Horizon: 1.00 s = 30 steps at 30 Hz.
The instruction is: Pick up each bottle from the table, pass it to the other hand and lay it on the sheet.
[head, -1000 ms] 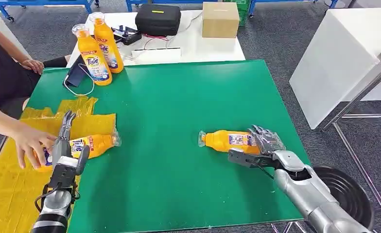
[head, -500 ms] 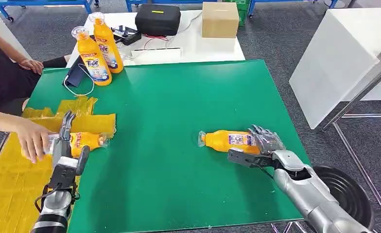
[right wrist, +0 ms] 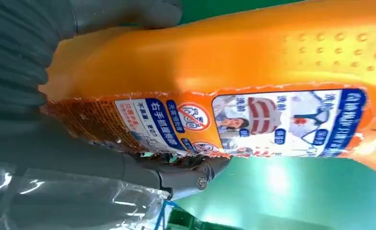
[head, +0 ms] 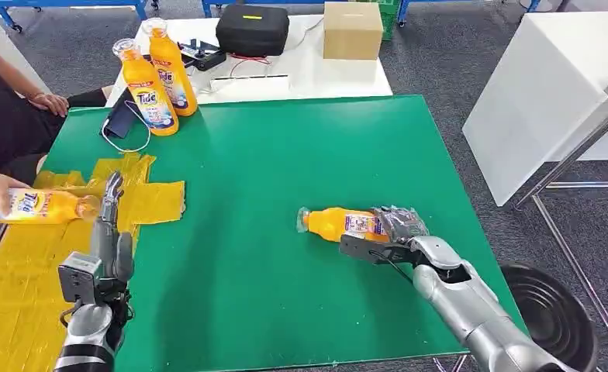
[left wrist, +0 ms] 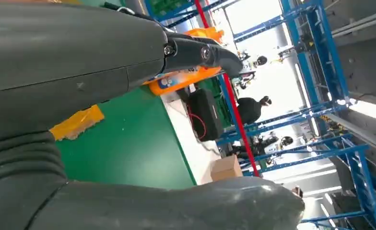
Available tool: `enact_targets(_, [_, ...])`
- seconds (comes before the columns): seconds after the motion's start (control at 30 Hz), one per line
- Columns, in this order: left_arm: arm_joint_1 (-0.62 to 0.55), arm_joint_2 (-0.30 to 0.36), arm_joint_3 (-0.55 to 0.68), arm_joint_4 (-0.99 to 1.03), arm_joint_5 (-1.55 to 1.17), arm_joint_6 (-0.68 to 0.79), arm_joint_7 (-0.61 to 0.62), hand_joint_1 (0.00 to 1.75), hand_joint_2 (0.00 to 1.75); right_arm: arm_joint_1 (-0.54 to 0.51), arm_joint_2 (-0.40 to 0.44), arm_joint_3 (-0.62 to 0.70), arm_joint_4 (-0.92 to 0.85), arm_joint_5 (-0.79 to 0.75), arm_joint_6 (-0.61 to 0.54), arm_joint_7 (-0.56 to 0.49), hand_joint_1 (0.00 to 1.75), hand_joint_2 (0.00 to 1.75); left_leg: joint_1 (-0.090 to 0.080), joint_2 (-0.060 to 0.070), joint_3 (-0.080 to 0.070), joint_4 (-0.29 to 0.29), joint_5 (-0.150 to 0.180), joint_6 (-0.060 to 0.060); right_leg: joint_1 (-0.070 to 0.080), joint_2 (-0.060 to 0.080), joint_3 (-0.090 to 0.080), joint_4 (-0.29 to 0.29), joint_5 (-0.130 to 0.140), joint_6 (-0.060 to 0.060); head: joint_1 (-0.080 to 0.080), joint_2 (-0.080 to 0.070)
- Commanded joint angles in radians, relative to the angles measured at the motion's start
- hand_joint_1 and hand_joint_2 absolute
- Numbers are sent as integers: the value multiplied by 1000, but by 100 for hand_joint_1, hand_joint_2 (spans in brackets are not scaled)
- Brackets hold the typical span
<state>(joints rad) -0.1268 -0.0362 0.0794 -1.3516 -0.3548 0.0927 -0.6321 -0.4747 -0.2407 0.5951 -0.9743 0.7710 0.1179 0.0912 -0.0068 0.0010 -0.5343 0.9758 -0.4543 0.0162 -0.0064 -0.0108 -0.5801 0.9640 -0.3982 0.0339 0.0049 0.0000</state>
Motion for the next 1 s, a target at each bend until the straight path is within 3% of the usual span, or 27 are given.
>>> enact_targets(0.03, [-10,-21,29,1,2,-4,7,0,0,-35,40,-7,88,-3,5,0,175,175,1,2,1,1,-1,-1,1,3,1,-1,0,0,0,0])
enact_targets(0.5, [-25,-32,40,18,41,-62,24,0,0,-21,55,-34,134,9,-29,-24,175,175,1,0,1,0,-1,-1,1,1,1,-1,0,0,0,0])
enact_targets(0.57, [-4,-40,59,1,126,-156,51,0,0,23,99,-108,30,-27,-145,-87,175,175,1,1,1,0,-1,-1,1,2,1,-1,0,0,0,0])
enact_targets(0.6, [22,-49,80,-20,221,-240,81,0,0,71,127,-163,-88,-74,-250,-166,175,175,2,1,1,1,-1,-2,1,2,1,-1,0,-1,0,0])
enact_targets(0.67, [122,-50,102,-96,315,-343,84,0,0,195,123,-217,-438,-224,-247,-213,175,175,1,4,1,0,-2,-2,1,5,0,-1,0,-1,0,0])
enact_targets(0.7, [163,-50,109,-122,340,-372,93,0,175,242,102,-229,-557,-280,-235,-228,175,175,1,6,1,0,-3,-2,1,7,-1,0,-1,-1,0,0])
enact_targets(0.8, [241,-62,106,-191,351,-421,82,0,175,352,66,-244,-752,-326,-226,-283,175,175,0,4,0,0,-5,-2,0,5,-3,2,-3,-1,-1,0])
enact_targets(0.9, [262,-71,82,-234,332,-430,77,0,175,384,73,-202,-770,-314,-214,-308,175,175,2,-4,-2,2,-6,-3,2,-2,-3,2,-6,0,0,0])
enact_targets(1.0, [255,-74,68,-230,325,-420,89,0,175,384,97,-135,-745,-282,-222,-325,175,175,1,-1,-7,0,-4,-3,1,1,-7,0,-4,-1,0,0])
